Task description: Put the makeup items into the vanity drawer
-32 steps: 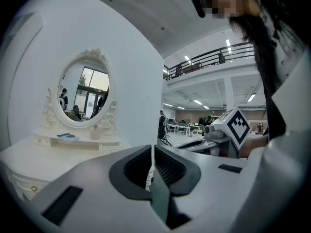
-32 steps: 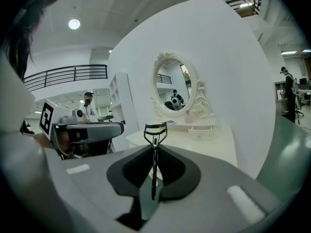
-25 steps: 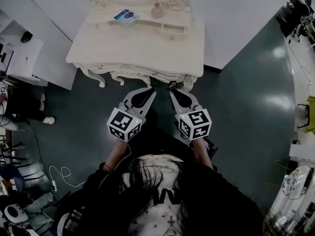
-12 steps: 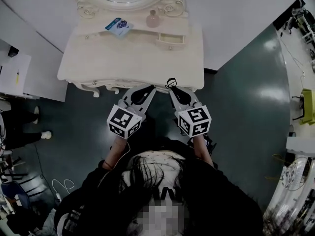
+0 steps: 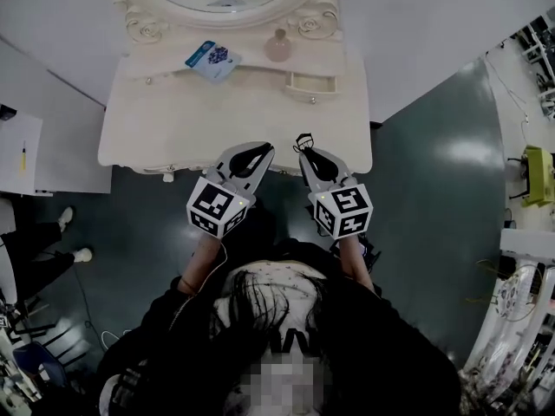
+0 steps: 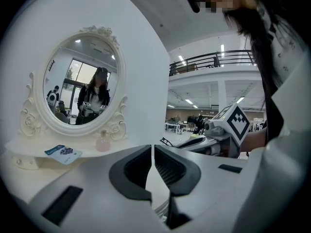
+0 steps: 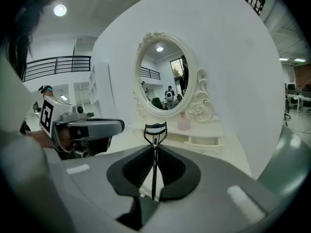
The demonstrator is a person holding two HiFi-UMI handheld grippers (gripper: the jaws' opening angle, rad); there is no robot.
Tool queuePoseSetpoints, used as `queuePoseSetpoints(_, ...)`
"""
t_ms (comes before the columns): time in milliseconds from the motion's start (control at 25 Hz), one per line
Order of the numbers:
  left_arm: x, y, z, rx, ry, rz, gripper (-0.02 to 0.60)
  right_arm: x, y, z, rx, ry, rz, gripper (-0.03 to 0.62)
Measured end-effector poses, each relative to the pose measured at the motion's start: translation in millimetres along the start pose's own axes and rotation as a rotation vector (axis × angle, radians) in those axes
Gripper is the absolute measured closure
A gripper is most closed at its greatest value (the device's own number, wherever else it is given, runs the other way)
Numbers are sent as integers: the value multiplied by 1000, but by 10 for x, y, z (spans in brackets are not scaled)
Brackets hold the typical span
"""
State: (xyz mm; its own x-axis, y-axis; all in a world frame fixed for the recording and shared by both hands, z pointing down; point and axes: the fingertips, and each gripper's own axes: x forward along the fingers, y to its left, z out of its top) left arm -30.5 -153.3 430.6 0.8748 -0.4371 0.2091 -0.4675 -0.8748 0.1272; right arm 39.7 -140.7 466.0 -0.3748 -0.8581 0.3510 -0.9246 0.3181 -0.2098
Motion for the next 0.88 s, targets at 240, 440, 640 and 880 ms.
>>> queuePoseSetpoints(240, 29, 245, 10, 14, 10, -64, 563, 254, 47, 133, 10, -11, -38, 557)
queuePoseSetpoints(440, 28, 318, -86, 17, 38, -101, 562, 328, 21, 82, 23, 7, -77, 557)
queuePoseSetpoints(640, 98, 345, -134, 5, 52, -120, 562, 320, -122, 78, 28, 16, -113, 557)
queuePoseSetpoints(880, 196, 347, -134, -10, 53, -108, 562, 319, -415, 88, 11, 45, -131, 557)
